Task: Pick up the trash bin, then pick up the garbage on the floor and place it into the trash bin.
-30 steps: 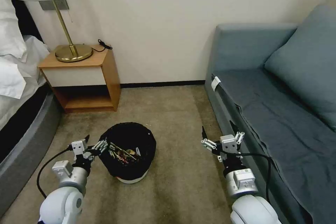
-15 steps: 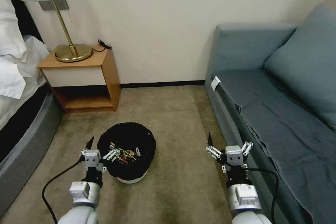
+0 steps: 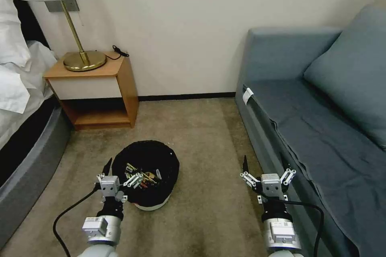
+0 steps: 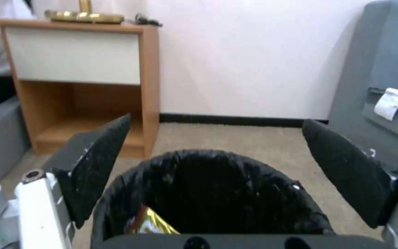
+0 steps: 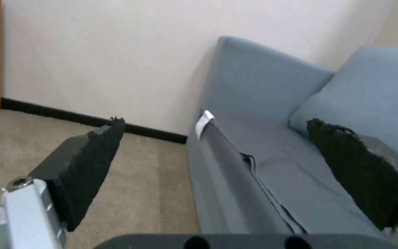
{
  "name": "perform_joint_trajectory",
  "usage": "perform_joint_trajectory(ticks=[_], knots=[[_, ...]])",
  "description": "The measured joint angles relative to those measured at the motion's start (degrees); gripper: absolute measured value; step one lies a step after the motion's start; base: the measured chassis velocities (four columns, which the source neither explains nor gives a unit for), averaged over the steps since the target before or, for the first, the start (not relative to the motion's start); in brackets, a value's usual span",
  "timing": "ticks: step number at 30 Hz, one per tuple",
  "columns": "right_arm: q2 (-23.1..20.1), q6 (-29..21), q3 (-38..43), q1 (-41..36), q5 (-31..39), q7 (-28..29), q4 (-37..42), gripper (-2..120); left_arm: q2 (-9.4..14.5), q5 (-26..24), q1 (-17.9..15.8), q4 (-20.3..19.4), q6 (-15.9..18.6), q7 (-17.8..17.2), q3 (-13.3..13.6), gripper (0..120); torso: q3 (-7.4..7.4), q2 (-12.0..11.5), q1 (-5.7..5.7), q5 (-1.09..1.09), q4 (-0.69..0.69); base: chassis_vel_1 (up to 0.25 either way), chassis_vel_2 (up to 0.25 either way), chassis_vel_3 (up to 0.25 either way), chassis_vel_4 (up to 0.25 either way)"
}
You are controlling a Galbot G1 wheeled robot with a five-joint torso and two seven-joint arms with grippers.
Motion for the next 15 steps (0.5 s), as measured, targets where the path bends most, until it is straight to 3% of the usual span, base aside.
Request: perform_joint_trajectory(ticks=[2,6,15], knots=[[0.01,-0.18,0.19,0.13,0.25,0.01,-0.2,100,-0.05,-0.6,0.53,-0.87,1.88,-2.81,1.12,100,0.0,0.0,0.0,0.0,0.0,0.0,0.0,0.0,0.0],[-0.04,-0.28,0.48,0.56,0.72,0.01,-0.65,100,-0.03,-1.07,0.86,-1.38,3.18,-4.77,1.47,100,0.0,0.0,0.0,0.0,0.0,0.0,0.0,0.0,0.0],[-0.36,-0.45,1.16,1.65,1.67,-0.12,-1.06,100,0.0,-1.43,1.39,-0.95,2.95,-5.33,2.59,100,0.0,0.0,0.0,-0.01,0.0,0.0,0.0,0.0,0.0]])
